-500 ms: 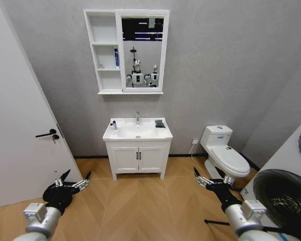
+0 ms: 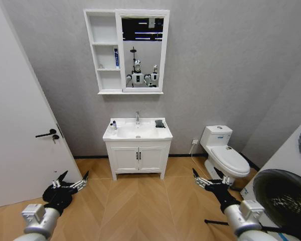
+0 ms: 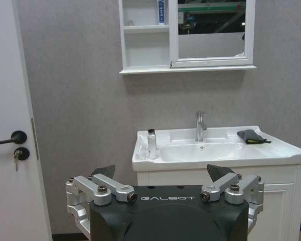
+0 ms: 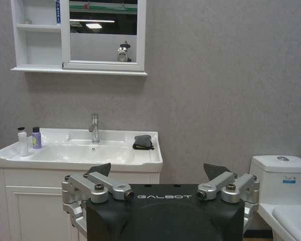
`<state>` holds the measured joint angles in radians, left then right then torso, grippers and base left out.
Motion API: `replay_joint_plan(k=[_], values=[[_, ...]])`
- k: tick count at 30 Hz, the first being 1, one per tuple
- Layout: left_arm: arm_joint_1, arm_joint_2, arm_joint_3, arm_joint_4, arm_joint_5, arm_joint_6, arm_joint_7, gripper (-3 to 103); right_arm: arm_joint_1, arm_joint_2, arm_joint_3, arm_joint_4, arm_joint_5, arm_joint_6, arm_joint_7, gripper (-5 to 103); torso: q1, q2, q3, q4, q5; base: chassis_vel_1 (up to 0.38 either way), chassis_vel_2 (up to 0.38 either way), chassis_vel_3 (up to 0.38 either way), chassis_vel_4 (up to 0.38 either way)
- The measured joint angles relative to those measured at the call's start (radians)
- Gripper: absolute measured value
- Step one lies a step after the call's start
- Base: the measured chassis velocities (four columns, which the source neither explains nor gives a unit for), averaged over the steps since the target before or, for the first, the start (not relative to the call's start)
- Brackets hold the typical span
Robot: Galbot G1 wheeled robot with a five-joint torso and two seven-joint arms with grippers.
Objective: Move facial cleanser and shampoo from washbasin to cabinet, then wipe washbasin with towel.
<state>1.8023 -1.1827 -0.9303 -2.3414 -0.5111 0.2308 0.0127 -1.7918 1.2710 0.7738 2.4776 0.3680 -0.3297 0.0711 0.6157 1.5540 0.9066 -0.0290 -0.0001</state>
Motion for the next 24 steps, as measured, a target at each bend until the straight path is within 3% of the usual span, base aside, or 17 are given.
replay_joint_plan(k=[7,24], values=[[-0.013,0.014,-0.019,0.041,-0.037,-0.02,0.056,100,-0.002,-0.004,0.002,0.002,0.003,-0.002,-0.002,100,0.0,0.0,0.0,0.0,0.0,0.0,0.0,0.0,0.0],[0.003,-0.032,-0.025,0.026,-0.01,-0.024,0.055,100,-0.004,-0.001,0.0,-0.008,-0.002,-0.007,-0.024,100,0.0,0.0,0.0,0.0,0.0001,0.0,0.0,0.0,0.0]])
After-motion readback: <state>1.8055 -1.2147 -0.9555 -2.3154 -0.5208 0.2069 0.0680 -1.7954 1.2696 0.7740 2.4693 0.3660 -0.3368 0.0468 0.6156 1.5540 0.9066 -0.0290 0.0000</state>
